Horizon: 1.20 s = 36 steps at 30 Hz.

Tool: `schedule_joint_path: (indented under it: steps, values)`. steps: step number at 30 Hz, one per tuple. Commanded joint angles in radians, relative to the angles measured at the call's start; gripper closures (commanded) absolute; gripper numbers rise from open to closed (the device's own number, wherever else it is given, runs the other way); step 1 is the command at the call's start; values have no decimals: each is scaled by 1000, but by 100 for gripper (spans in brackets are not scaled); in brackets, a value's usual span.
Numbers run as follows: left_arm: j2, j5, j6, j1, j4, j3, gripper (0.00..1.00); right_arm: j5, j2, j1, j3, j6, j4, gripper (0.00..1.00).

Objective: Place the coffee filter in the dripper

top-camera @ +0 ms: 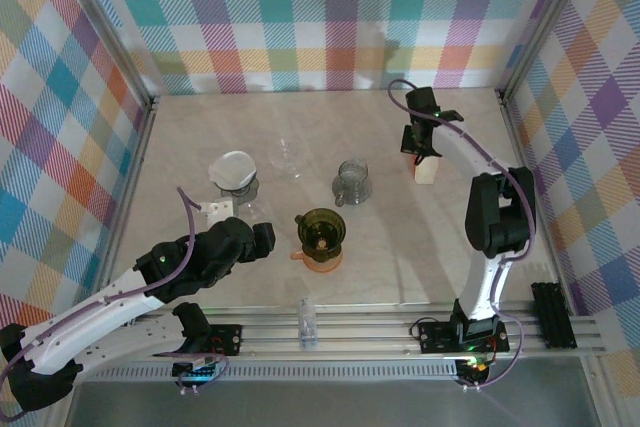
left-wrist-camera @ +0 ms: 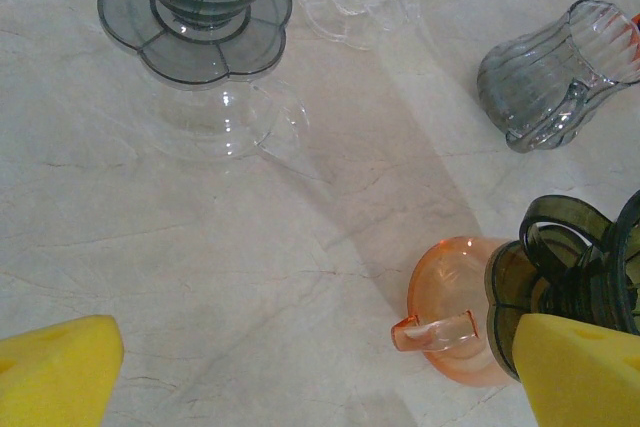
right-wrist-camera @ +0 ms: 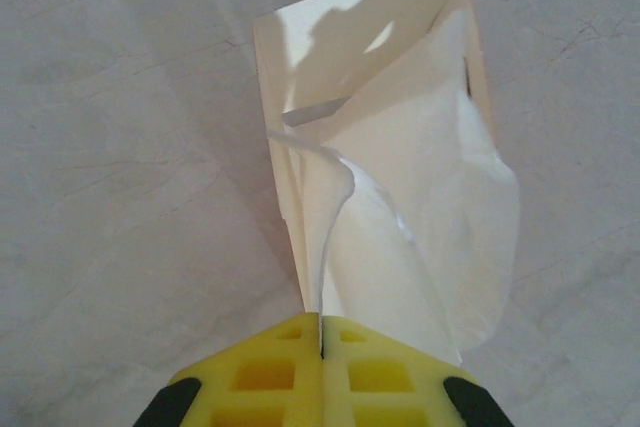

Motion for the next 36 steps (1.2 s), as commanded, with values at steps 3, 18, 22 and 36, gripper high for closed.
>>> schedule_joint_path:
  steps: [3, 18, 22, 36]
  values:
    - [-11, -9, 12, -7, 1, 11, 0, 4, -109, 18, -58, 2, 13, 100]
    - [10, 21, 37, -5, -29, 65, 0, -22, -515, 219, -267, 48, -31, 100]
    - [-4, 23, 37, -5, -37, 68, 0, -149, -638, 296, -284, 45, -78, 100]
    - [-22, 35, 31, -3, -59, 71, 0, -294, -635, 662, 0, 23, -497, 100]
